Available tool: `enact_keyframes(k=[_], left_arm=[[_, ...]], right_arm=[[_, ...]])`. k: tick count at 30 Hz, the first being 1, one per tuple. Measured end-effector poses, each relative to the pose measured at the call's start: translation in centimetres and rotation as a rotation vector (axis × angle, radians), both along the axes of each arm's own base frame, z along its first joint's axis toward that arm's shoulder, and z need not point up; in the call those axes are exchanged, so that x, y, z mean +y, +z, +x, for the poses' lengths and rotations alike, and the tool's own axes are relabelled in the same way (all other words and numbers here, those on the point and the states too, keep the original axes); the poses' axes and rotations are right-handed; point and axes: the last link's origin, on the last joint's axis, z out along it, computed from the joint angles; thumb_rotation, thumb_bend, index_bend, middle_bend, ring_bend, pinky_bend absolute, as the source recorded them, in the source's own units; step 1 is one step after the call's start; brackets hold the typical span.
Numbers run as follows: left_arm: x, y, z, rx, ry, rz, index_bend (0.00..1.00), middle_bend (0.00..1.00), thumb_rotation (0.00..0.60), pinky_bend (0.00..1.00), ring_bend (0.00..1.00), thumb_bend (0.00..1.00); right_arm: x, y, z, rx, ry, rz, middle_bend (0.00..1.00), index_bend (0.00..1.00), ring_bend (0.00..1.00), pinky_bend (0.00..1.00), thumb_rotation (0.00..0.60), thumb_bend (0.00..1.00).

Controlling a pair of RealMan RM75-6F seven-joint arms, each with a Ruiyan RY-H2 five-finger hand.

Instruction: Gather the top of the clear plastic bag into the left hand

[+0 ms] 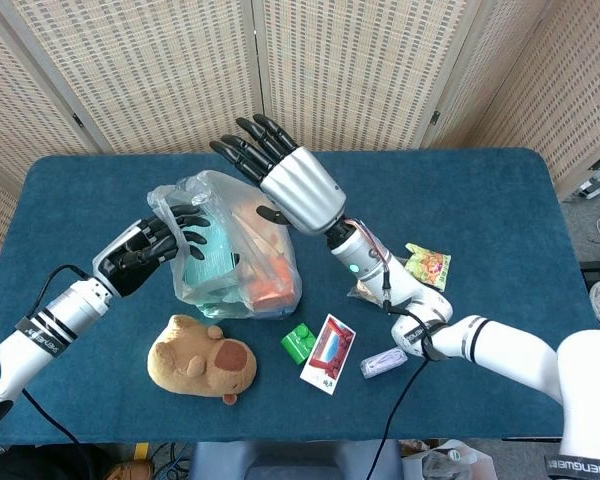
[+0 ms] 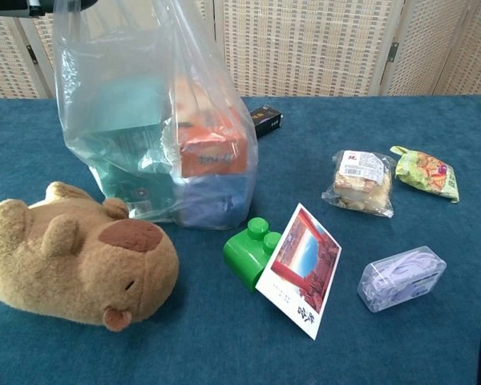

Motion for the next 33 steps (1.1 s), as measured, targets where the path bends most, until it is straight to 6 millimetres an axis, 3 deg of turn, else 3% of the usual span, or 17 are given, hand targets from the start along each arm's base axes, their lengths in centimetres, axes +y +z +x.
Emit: enact_keyframes(k=[7,14,22,33], left_arm=[[-0.3,0.0,-0.1,0.001,0.003,-0.008,0.27,0.3,0.518,0.38,0.34,0.22],[-0.5,0.1,0.0,0.001,0.001,-0.012,0.27,0.3,0.515,0.38,0.34,0.22],[-0.6,0.2,-0.1,-0.003,0.002,-0.014,0.27,0.3,0.519,0.38,0.34,0.22],[-0.6,0.5,-0.3,-0.006,0.007,-0.009,0.27,0.3,0.518,0.38,0.34,0.22]], right_arm=[[-0.8,-1.6,1.3,-0.023,0.011,0.001,0.18,0.01,0.04,0.14,0.6,0.1],[-1.1,-3.4,3.5,-0.033,0.038,0.0,0.22,0.13,0.08,0.15,0.6,0.1],[-1.3,-4.6,4.8,-0.002,0.045,-0.035,0.32,0.31,0.14,0.19,0.6,0.25],[-1.6,-5.2,5.2,0.06,-0.009,0.031,0.32,0.33,0.14,0.19,0.6,0.31]])
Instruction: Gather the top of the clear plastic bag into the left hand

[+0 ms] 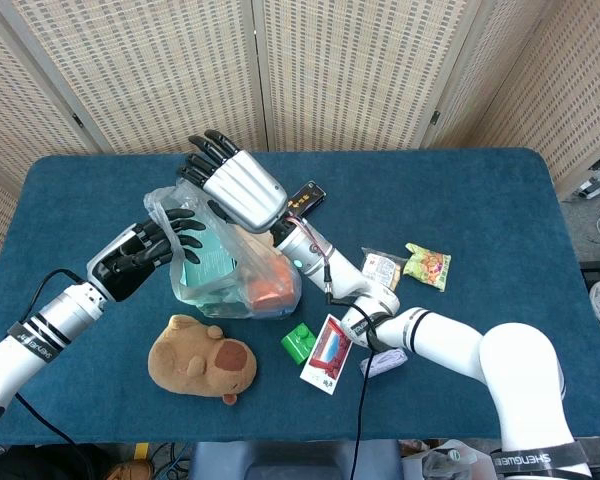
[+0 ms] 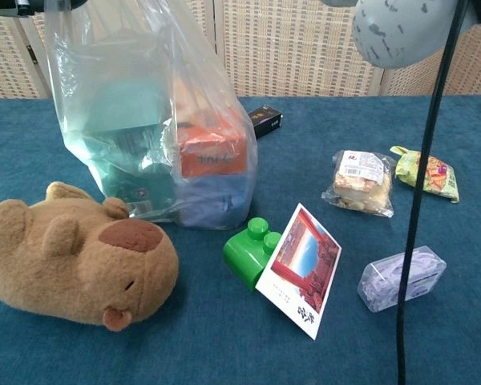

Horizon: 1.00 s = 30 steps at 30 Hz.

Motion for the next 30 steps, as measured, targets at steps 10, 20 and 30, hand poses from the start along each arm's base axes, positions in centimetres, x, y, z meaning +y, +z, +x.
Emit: enact_keyframes(k=[10,20,30], left_arm=[[-0.1,0.1,-0.1,-0.003,0.0,0.003,0.27,0.3,0.518,0.38,0.34,0.22],[-0.2,0.2,0.0,-0.003,-0.002,0.003,0.27,0.3,0.515,0.38,0.34,0.22],[-0.2,0.0,0.2,-0.004,-0.004,-0.001,0.27,0.3,0.515,0.38,0.34,0.22]], right_arm=[[0.0,0.4,0.0,0.007,-0.006,0.016,0.32,0.51,0.14,0.19,0.6,0.33],[0.5,1.3,-1.2,0.01,-0.011,0.015,0.33,0.58,0.14,0.19,0.6,0.2],[0.9,0.8,-1.7,-0.084,-0.021,0.017,0.37,0.6,0.15,0.19,0.6,0.0]])
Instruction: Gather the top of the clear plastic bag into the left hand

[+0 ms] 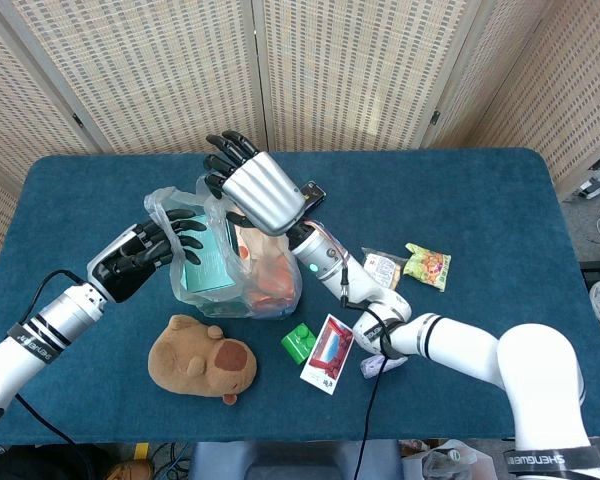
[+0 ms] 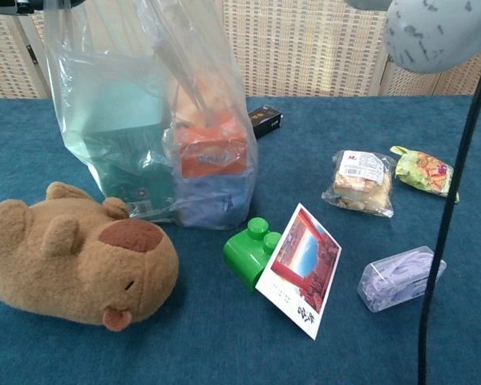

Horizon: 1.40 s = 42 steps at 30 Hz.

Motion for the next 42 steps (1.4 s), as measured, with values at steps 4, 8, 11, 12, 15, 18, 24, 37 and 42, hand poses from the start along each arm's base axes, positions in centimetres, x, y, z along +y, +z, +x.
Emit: enact_keyframes(k=[4,8,11,12,15,18,24,37,42], left_arm=[[-0.1,0.1,0.0,0.003,0.001,0.003,0.27,0.3,0.512,0.38,0.34,0.22],[-0.1,0.1,0.0,0.002,0.004,0.004,0.27,0.3,0.514,0.38,0.34,0.22],[-0.2,0.2,0.0,0.002,0.004,0.005,0.27,0.3,0.514,0.38,0.34,0.22],[-0.2,0.2,0.0,0.002,0.004,0.005,0.27,0.3,0.513,0.38,0.34,0.22],[-0.3,0.3,0.0,0.0,0.005,0.005,0.27,0.3,0.512,0.38,0.34,0.22],[-0.3,0.4,0.1,0.002,0.004,0.008,0.27,0.3,0.509,0.38,0.34,0.22],[-0.4,0.5,0.2,0.0,-0.001,0.011,0.27,0.3,0.498,0.38,0.34,0.22],[-0.5,0.5,0.3,0.003,-0.012,0.015,0.27,0.3,0.425,0.38,0.34,0.22],[-0.5,0.7,0.4,0.001,-0.02,0.022,0.27,0.3,0.374,0.37,0.34,0.22]], right_arm=[[0.1,-0.4,0.3,-0.062,0.009,-0.024,0.42,0.65,0.2,0.19,0.6,0.04],[0.2,-0.8,0.7,-0.146,0.022,-0.053,0.45,0.67,0.23,0.19,0.6,0.07],[0.3,-1.0,1.1,-0.214,0.031,-0.063,0.45,0.67,0.23,0.19,0.6,0.08],[0.4,-1.0,1.2,-0.231,0.035,-0.066,0.45,0.67,0.23,0.19,0.6,0.08],[0.5,-0.9,1.5,-0.269,0.044,-0.084,0.44,0.61,0.23,0.19,0.6,0.08],[0.7,-0.7,1.6,-0.292,0.05,-0.097,0.4,0.51,0.23,0.19,0.6,0.08],[0.8,-0.2,1.6,-0.326,0.04,-0.099,0.31,0.35,0.2,0.19,0.6,0.07],[1.3,1.2,2.2,-0.402,0.034,-0.112,0.17,0.07,0.06,0.13,0.6,0.0],[1.4,1.9,2.0,-0.414,0.032,-0.115,0.14,0.02,0.03,0.1,0.6,0.0]])
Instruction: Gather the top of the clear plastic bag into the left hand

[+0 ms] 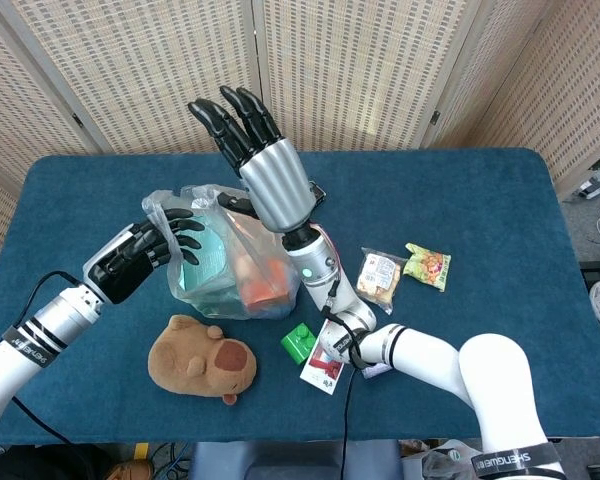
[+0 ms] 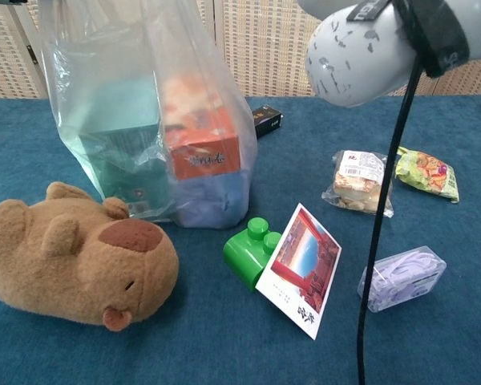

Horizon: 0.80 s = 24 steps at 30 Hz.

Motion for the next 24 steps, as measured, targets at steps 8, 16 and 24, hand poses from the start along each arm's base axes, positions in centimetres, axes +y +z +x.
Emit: enact_keyframes(k=[8,16,24], left_arm=[[0.3,-0.3,0.6,-0.005,-0.026,0.016,0.27,0.3,0.292,0.27,0.33,0.22],[0.8,-0.9,0.8,0.018,-0.043,0.045,0.27,0.3,0.19,0.21,0.27,0.22],[1.2,-1.1,0.7,0.046,-0.044,0.084,0.27,0.29,0.092,0.17,0.24,0.22]], right_arm=[[0.7,0.5,0.8,-0.009,-0.001,0.022,0.08,0.0,0.0,0.05,0.6,0.0],[1.2,0.7,1.3,0.003,-0.01,0.038,0.05,0.0,0.0,0.03,0.6,0.0],[1.4,1.1,1.3,0.014,-0.022,0.037,0.03,0.0,0.0,0.01,0.6,0.0]])
